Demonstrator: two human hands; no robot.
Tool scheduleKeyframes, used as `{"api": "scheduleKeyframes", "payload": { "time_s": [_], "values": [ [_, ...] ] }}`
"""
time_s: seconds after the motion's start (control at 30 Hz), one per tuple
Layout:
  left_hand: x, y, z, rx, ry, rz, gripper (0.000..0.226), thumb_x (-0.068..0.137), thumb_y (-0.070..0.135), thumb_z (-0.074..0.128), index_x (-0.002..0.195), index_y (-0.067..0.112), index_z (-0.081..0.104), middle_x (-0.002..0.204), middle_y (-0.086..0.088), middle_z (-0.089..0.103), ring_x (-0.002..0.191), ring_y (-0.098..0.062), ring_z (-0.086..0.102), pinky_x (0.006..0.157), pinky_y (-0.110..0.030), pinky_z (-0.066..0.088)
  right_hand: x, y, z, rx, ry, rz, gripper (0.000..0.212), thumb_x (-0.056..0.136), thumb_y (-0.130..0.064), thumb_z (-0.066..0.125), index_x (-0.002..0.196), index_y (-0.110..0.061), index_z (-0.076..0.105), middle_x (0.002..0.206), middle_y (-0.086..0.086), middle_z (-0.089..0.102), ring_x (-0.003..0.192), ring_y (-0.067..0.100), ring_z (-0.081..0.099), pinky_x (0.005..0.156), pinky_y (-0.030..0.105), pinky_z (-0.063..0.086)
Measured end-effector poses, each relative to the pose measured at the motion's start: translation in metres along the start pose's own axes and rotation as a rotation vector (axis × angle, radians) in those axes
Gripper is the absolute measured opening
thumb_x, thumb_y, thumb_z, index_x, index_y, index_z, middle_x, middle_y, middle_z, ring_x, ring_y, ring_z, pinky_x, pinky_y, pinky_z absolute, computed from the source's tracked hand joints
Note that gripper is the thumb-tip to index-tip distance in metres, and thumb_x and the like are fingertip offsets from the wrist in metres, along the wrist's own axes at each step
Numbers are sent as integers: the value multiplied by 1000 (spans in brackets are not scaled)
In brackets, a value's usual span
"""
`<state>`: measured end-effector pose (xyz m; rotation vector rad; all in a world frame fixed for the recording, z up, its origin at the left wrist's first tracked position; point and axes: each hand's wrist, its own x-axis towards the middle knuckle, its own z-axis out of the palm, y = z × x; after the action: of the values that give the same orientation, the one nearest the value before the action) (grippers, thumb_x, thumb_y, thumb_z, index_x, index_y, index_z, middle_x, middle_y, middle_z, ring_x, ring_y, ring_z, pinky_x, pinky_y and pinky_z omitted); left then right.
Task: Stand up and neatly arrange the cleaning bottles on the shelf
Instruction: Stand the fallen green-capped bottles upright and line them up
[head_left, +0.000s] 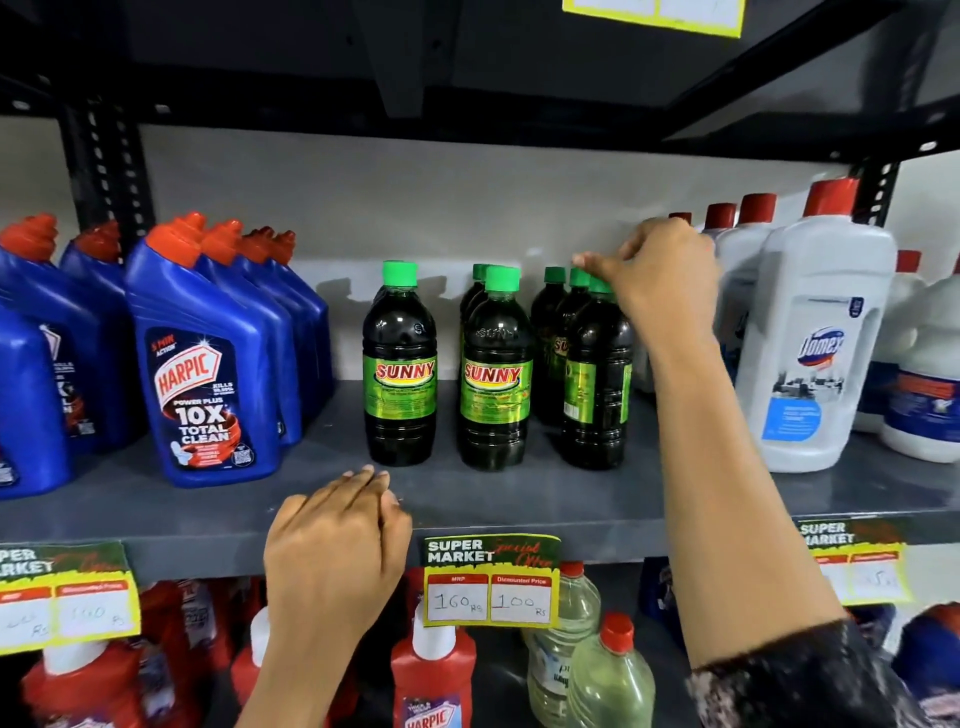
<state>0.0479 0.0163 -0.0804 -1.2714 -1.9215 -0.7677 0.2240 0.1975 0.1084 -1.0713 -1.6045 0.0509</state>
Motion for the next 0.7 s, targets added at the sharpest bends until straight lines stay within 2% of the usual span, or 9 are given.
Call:
{"api": "scheduleKeyframes", "payload": {
  "time_s": [0.1,0.2,0.3,0.4,0.47,0.57,0.7],
  "values": [
    [0,1,0,3,-1,-10,44,88,24,37,83,6,78,89,-9,77,83,-20,73,72,-34,48,3,-1,6,-20,14,-13,31,71,-40,79,74,-13,63,79,6,66,79,27,66,61,27,41],
    [0,1,0,1,2,-16,45,88,24,37,83,5,77,89,-9,77,84,-20,73,72,-35,48,5,6,6,72,23,-19,25,71,-35,79,83,-17,65,88,9,70,83,28,66,71,34,52],
    [0,2,-1,-14,0,-20,45,87,24,36,83,5,77,90,-9,77,85,-20,73,72,-35,47,8,19,5,219,-48,-10,22,73,-30,78,90,-19,68,78,2,68,77,18,65,79,36,55],
    [1,2,-2,-24,-10,-28,46,87,24,35,84,6,77,90,-9,77,85,-20,73,72,-34,47,9,35,8,473,-138,26,14,77,-21,75,90,-18,72,84,5,72,82,18,69,84,37,56],
    [0,2,-2,-19,-7,-27,47,88,25,35,84,6,77,90,-9,77,85,-20,73,72,-34,47,7,42,10,658,-198,42,7,81,-15,70,87,-17,72,86,7,72,80,14,69,76,30,57],
    [0,2,-2,-9,-8,-28,46,88,24,36,85,5,77,90,-10,77,85,-21,73,73,-35,49,3,47,16,933,-265,74,16,85,-5,61,76,-14,71,79,1,70,65,2,66,58,14,50],
    [0,2,-2,-5,-17,-35,46,87,24,36,86,5,78,91,-10,77,86,-21,73,75,-34,49,6,55,25,1206,-347,219,14,83,-8,59,76,-11,70,77,1,76,70,12,70,63,22,56]
  ]
}}
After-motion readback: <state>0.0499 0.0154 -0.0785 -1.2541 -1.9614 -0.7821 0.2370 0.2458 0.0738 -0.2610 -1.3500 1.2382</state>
